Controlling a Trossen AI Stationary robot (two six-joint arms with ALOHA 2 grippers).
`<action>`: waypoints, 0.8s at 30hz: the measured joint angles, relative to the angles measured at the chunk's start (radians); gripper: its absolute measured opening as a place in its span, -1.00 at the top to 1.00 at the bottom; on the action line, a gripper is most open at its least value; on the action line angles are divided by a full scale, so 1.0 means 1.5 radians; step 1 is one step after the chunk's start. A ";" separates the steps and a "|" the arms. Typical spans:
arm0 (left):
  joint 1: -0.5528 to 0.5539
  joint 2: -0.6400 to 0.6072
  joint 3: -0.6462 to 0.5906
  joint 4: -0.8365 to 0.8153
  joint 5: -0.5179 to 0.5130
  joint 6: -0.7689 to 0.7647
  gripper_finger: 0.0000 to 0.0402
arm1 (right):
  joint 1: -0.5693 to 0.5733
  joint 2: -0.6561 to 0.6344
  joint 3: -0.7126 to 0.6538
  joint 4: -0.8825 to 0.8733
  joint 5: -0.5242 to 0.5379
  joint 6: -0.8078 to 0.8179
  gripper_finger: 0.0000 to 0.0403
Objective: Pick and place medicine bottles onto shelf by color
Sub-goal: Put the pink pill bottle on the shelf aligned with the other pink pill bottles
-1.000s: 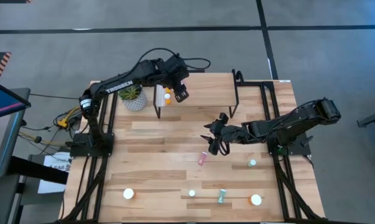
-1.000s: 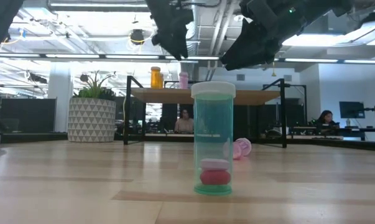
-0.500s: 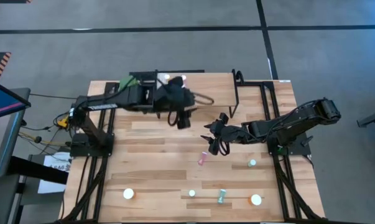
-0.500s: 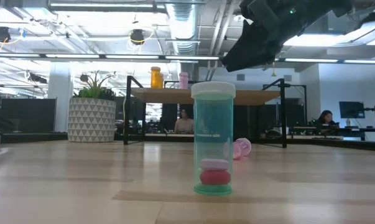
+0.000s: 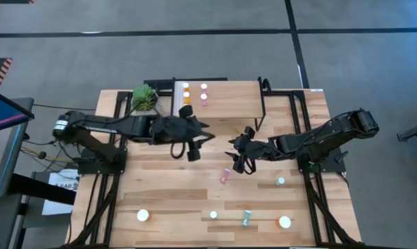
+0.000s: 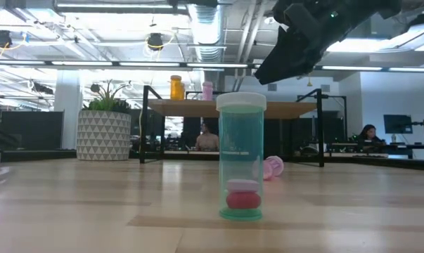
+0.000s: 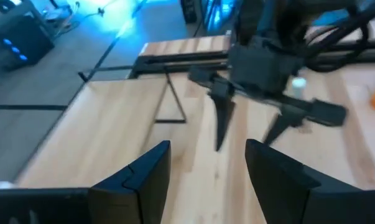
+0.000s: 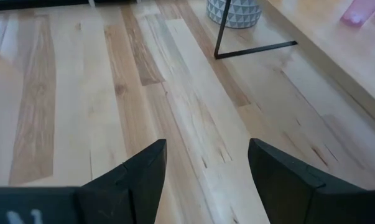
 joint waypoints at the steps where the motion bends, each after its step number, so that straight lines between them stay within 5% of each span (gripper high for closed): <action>1: 0.000 -0.017 -0.039 0.041 0.007 -0.005 0.03 | 0.000 0.000 0.000 0.000 0.000 0.000 -0.24; 11: -0.006 -0.113 -0.296 0.253 0.046 -0.052 0.03 | -0.001 0.000 0.000 0.006 0.000 0.036 -0.24; 24: -0.033 -0.156 -0.406 0.347 0.058 -0.042 0.03 | 0.028 0.000 0.000 -0.016 -0.003 0.196 -0.24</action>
